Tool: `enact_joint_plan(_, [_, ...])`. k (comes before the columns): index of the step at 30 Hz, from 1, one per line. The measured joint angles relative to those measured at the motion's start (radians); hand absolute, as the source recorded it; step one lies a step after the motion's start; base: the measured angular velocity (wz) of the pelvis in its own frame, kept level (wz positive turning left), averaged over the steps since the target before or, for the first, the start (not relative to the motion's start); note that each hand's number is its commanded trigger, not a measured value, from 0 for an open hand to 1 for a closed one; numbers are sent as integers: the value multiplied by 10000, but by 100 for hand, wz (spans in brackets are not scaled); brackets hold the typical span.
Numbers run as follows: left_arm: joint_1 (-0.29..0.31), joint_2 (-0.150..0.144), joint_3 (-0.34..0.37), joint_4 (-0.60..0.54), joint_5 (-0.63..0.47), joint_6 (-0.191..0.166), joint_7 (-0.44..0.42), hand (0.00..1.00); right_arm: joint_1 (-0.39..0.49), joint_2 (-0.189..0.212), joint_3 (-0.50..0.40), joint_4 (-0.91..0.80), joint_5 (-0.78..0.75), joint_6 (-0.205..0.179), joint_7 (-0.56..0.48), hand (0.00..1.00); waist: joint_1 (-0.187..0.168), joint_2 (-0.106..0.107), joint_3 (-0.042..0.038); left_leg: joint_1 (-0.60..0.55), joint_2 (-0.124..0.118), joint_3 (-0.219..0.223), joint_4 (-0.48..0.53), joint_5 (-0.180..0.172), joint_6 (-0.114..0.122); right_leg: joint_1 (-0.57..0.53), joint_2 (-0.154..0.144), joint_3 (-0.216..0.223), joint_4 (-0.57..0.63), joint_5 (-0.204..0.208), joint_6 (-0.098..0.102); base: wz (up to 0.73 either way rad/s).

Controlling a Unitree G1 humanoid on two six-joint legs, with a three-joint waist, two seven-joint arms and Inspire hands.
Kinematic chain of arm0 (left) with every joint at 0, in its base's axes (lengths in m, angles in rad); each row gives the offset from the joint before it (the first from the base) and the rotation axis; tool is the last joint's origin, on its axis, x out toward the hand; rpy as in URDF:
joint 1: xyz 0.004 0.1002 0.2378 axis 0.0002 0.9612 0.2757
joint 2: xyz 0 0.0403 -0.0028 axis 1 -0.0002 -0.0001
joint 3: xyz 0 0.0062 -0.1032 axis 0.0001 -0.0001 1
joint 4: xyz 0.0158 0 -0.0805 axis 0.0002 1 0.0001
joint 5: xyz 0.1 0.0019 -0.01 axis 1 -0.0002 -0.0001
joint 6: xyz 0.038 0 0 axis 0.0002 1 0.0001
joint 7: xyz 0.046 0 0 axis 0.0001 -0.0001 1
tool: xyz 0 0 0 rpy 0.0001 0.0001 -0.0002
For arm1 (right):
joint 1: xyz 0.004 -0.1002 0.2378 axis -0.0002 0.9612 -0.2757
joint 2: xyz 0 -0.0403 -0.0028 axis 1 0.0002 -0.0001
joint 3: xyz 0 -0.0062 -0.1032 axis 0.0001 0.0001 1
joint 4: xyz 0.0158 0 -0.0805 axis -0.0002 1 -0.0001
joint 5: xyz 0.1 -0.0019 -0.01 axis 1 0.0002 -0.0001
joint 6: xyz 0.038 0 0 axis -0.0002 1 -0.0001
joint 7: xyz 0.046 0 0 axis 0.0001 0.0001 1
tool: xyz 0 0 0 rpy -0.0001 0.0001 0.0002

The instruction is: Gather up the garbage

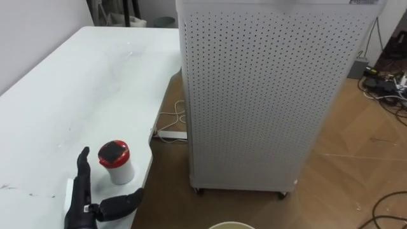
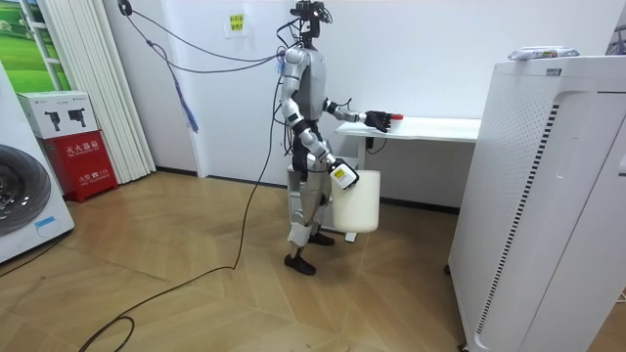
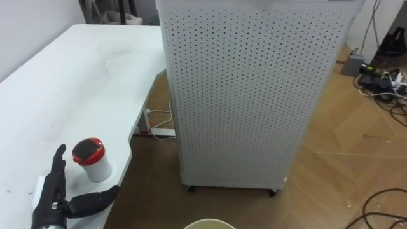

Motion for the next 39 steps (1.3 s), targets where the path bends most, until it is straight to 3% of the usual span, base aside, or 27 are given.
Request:
enact_joint_plan(4, [-202,-99,-3,269,-137,3,96,0,4,44,2,1,-151,0,12,100,-49,26,10,50,-17,5,0,-6,10,5,19,238,0,0,0,-4])
enact_joint_plan(12, [-396,-119,-15,267,-372,176,141,0,40,70,6,37,-183,217,61,100,-84,148,11,54,-17,37,-2,-25,42,10,18,234,0,1,1,0])
enact_joint_plan(22, [-1185,-116,2,247,-369,174,531,0,51,95,-2,-238,-214,310,80,100,-88,171,-7,95,-20,38,-82,-25,42,18,17,260,4,1,1,0])
enact_joint_plan(30, [-1207,-114,17,277,-516,189,599,0,49,122,-3,-533,-205,345,81,100,-57,215,-34,214,-22,67,-195,-25,42,49,17,337,-5,1,1,-1])
enact_joint_plan(39, [-1205,-112,131,324,-713,441,589,0,102,199,-3,-532,-205,450,87,100,-84,229,-34,336,-21,152,-268,-24,43,152,15,439,-20,0,3,-2])
